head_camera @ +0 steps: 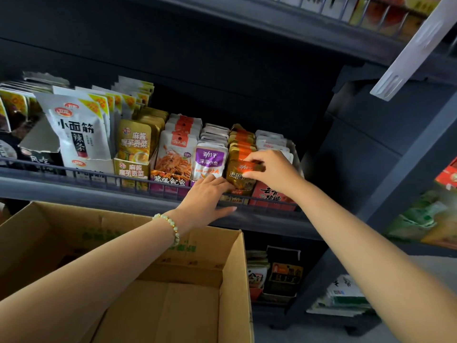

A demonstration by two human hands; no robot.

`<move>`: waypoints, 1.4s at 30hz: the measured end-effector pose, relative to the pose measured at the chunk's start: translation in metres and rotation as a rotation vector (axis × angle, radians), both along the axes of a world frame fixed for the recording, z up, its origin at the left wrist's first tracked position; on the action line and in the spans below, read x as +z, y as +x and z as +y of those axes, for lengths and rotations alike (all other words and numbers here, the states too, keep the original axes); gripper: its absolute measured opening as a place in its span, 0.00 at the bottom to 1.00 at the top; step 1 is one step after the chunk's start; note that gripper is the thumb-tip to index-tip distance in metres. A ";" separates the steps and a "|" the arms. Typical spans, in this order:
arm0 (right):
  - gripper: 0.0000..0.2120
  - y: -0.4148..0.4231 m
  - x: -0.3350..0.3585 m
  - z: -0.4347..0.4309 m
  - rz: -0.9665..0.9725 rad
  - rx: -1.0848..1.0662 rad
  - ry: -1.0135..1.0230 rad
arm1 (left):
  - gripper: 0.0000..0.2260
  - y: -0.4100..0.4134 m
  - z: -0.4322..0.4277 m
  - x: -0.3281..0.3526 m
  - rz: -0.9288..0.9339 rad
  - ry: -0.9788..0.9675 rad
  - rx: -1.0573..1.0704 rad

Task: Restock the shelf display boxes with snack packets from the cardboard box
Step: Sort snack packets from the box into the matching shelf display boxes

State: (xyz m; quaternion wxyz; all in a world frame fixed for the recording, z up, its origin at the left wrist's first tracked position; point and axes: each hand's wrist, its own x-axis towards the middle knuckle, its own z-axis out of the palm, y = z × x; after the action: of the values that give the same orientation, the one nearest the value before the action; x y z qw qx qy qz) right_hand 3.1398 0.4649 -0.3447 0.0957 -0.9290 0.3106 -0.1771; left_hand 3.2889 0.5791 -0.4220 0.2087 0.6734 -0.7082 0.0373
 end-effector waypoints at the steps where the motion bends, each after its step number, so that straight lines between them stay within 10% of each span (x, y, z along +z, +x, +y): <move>1: 0.18 0.000 -0.002 0.000 -0.005 0.000 0.014 | 0.25 0.000 0.001 0.000 0.005 -0.003 -0.002; 14: 0.08 -0.077 0.030 -0.024 -0.430 -0.093 0.327 | 0.22 -0.044 -0.012 0.031 0.274 -0.114 -0.204; 29: 0.55 -0.032 0.018 -0.103 0.192 -0.130 0.231 | 0.15 -0.058 -0.077 0.047 -0.077 0.082 -0.136; 42: 0.43 -0.040 0.008 -0.086 0.134 -0.075 0.060 | 0.14 -0.054 -0.081 0.045 -0.008 0.042 -0.163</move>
State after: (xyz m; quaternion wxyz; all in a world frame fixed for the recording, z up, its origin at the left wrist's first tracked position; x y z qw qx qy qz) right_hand 3.0998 0.3787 -0.3372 0.0959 -0.9232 0.3561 -0.1084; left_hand 3.2351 0.4986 -0.3770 0.1943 0.6176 -0.7621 0.0081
